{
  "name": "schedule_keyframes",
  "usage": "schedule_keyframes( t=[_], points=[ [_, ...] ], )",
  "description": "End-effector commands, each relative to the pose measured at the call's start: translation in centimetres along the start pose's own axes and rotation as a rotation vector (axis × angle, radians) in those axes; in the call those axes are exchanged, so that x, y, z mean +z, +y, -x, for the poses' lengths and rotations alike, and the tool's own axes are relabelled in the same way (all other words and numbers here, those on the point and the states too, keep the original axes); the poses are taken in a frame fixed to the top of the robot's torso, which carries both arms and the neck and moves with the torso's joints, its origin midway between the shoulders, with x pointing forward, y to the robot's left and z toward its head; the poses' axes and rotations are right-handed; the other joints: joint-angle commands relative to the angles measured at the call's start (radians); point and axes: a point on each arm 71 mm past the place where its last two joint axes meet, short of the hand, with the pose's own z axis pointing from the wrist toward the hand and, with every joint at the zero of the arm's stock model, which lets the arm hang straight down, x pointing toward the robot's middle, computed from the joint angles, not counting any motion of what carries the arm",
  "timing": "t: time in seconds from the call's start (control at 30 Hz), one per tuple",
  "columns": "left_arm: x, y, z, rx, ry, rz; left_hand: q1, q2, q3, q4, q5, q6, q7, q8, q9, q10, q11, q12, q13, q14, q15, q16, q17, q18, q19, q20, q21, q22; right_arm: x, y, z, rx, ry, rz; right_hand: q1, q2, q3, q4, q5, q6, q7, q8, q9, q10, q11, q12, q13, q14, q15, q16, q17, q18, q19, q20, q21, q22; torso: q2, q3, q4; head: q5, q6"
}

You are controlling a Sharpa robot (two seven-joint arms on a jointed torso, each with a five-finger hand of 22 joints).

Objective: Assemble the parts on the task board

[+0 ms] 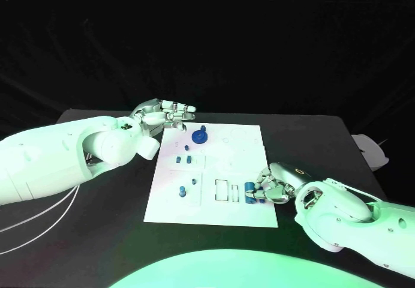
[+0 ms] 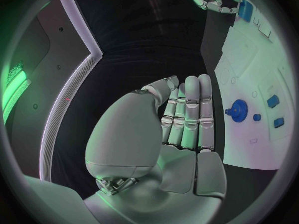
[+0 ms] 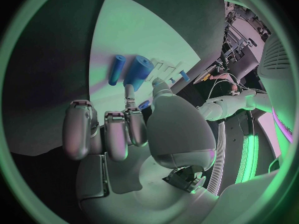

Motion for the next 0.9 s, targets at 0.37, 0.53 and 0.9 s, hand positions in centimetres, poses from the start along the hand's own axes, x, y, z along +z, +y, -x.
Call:
schedule_keyframes(
  t=[0.37,0.53,0.9],
  points=[
    [-0.2,-0.1,-0.3,-0.010,0.026,0.000,-0.013,-0.001,-0.007,0.001,0.000,-0.009,0.003,0.007,0.001,-0.010,0.000,0.007,0.002,-0.005,0.004,0.005,-0.002,0.006,-0.004,0.004,-0.002,-0.001,0.6,-0.3,-0.9,-0.054,0.031,-0.020,0.002,0.009,-0.022,0.022,0.012,-0.013,-0.004,0.018,0.016,-0.008,-0.005,-0.016,0.073,0.080,-0.007,-0.001,0.151,-0.002,0.004,-0.004,-0.015,0.175,0.002,0.0003,0.0053,-0.005,-0.005],
    [-0.2,0.0,-0.2,-0.010,0.026,0.001,-0.015,-0.001,-0.008,0.002,0.000,-0.010,0.003,0.008,0.001,-0.012,0.000,0.008,0.001,-0.006,0.004,0.006,-0.002,0.006,-0.004,0.004,-0.003,-0.001,1.0,-0.3,-1.3,-0.066,0.034,-0.023,0.003,0.010,-0.024,0.024,0.016,-0.015,-0.004,0.020,0.019,-0.009,-0.005,-0.018,0.072,0.080,-0.007,-0.002,0.149,-0.001,0.003,-0.004,-0.018,0.174,0.001,0.0005,0.0059,-0.003,-0.004],
    [-0.2,0.0,-0.2,-0.010,0.029,0.005,-0.015,-0.001,-0.008,0.002,0.000,-0.010,0.003,0.008,0.001,-0.012,0.000,0.008,0.001,-0.006,0.004,0.006,-0.002,0.006,-0.004,0.004,-0.003,-0.001,1.5,0.5,-2.3,-0.068,0.036,-0.010,0.002,0.018,-0.033,0.030,0.033,-0.019,-0.005,0.027,0.028,-0.010,-0.005,-0.021,0.072,0.078,-0.007,-0.006,0.141,0.001,0.000,-0.004,-0.029,0.172,0.002,0.0003,0.0066,-0.007,0.003]
  ],
)
